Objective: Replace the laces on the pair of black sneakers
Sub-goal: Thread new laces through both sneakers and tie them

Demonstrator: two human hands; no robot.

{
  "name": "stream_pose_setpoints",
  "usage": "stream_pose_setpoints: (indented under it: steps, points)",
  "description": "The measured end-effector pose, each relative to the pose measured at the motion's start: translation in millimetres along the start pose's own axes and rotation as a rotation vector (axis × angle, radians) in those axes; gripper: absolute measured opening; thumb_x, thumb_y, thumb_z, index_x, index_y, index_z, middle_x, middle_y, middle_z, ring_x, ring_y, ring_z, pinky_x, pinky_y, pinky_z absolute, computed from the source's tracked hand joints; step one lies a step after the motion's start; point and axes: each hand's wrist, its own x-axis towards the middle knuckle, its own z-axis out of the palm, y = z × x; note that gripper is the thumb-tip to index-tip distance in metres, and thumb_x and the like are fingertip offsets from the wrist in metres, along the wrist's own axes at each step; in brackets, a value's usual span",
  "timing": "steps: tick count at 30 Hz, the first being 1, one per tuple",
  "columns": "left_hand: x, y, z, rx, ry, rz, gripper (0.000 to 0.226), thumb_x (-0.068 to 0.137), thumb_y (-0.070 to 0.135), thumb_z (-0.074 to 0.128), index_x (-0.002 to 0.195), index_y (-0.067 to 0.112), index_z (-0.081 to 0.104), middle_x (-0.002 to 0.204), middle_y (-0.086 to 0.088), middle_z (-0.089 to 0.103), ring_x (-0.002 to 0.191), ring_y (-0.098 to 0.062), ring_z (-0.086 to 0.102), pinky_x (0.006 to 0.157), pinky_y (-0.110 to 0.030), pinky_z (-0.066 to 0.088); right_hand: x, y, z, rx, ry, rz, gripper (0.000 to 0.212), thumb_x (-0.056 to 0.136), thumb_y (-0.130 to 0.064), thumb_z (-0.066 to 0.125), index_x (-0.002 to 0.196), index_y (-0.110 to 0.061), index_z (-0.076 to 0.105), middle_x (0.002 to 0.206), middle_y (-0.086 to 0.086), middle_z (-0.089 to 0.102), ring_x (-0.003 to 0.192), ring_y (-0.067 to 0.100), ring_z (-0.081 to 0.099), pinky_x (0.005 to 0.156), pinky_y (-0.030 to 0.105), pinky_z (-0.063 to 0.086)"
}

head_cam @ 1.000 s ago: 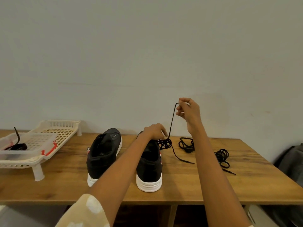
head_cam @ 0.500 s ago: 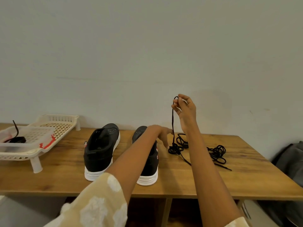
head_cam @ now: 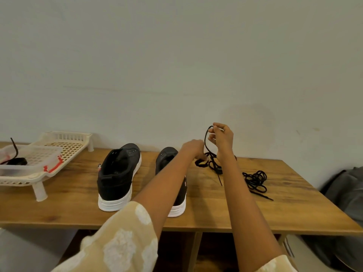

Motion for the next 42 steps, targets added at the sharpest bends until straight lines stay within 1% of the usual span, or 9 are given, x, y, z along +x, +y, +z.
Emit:
stream_pose_setpoints:
  steps: [5,9,13,17,21,24,30,36,42]
  points:
    - [4.9,-15.5,-21.7,-0.215,0.024,-0.001,0.039,0.091,0.038,0.059,0.073,0.004,0.054,0.065,-0.008,0.053,0.058,-0.020,0.052,0.057,-0.028,0.047,-2.2,26.6,-4.2,-0.363,0.022,0.068,0.019,0.093,-0.015,0.050,0.110,-0.013,0.060,0.085,0.000,0.065,0.070,0.015,0.058,0.068,0.032,0.051]
    - [2.2,-27.5,-14.7,-0.353,0.151,0.018,0.055,0.093,0.040,0.055,0.052,0.013,0.031,0.049,-0.001,0.028,0.045,-0.015,0.028,0.048,-0.025,0.028,-8.9,48.8,-7.4,-0.699,0.024,0.093,0.018,0.093,-0.024,0.051,0.109,-0.019,0.057,0.103,0.006,0.067,0.088,0.024,0.064,0.072,0.038,0.050]
    - [-3.1,-41.4,-17.2,-0.543,0.156,0.013,0.048,0.093,0.035,0.058,0.054,0.011,0.043,0.053,-0.004,0.041,0.045,-0.014,0.037,0.049,-0.022,0.033,-12.4,56.0,-15.6,-0.959,0.015,0.114,0.024,0.095,-0.022,0.049,0.118,-0.015,0.054,0.110,0.006,0.063,0.098,0.025,0.060,0.071,0.033,0.044]
    - [-5.4,-46.0,-21.4,-0.725,0.169,-0.021,0.026,0.097,0.020,0.053,0.099,-0.002,0.068,0.092,-0.016,0.069,0.055,-0.016,0.058,0.057,-0.023,0.048,-13.1,42.1,-9.0,-0.803,-0.004,0.004,0.032,0.100,-0.033,0.040,0.117,-0.010,0.056,0.112,0.007,0.062,0.092,0.021,0.056,0.075,0.035,0.045]
    - [-7.0,-40.4,-20.2,-0.873,0.289,-0.024,0.024,0.095,0.023,0.056,0.098,0.002,0.069,0.083,-0.007,0.067,0.062,-0.015,0.060,0.061,-0.023,0.052,-20.7,8.8,-1.6,-0.425,-0.343,0.051,0.043,0.094,-0.051,0.047,0.115,-0.015,0.059,0.100,0.003,0.061,0.079,0.015,0.057,0.070,0.031,0.053]
    - [-9.0,-33.7,-29.0,-0.986,0.386,0.001,0.026,0.095,0.028,0.056,0.084,0.006,0.066,0.079,-0.003,0.063,0.073,-0.016,0.059,0.063,-0.023,0.050,-18.5,9.0,-1.8,-0.656,-0.502,0.037,0.032,0.089,-0.038,0.063,0.114,-0.018,0.056,0.101,0.004,0.064,0.072,0.013,0.059,0.057,0.024,0.048]
    - [-22.2,-15.9,-75.7,-1.230,0.401,0.158,0.027,0.095,0.031,0.055,0.079,0.010,0.061,0.057,0.000,0.042,0.046,-0.012,0.038,0.047,-0.022,0.039,-25.2,36.9,-0.5,-0.948,-0.666,0.170,0.033,0.089,-0.028,0.064,0.119,-0.018,0.055,0.106,0.005,0.061,0.081,0.017,0.060,0.058,0.023,0.047]
    - [-31.9,-12.1,-92.4,-1.254,0.402,0.148,0.026,0.096,0.032,0.054,0.082,0.011,0.062,0.059,0.001,0.037,0.046,-0.009,0.030,0.044,-0.019,0.031,-31.3,73.8,-7.3,-1.182,-0.558,0.131,0.032,0.086,-0.029,0.066,0.117,-0.022,0.060,0.118,0.002,0.063,0.104,0.020,0.058,0.088,0.034,0.049]
    - [-35.0,-29.6,-71.4,-1.019,0.415,0.065,0.030,0.096,0.030,0.053,0.091,0.004,0.067,0.063,-0.001,0.044,0.052,-0.012,0.034,0.047,-0.022,0.030,-30.5,73.3,-9.7,-1.007,-0.385,0.090,0.007,0.089,-0.019,0.064,0.092,-0.013,0.065,0.080,0.001,0.063,0.078,0.015,0.060,0.068,0.025,0.049]
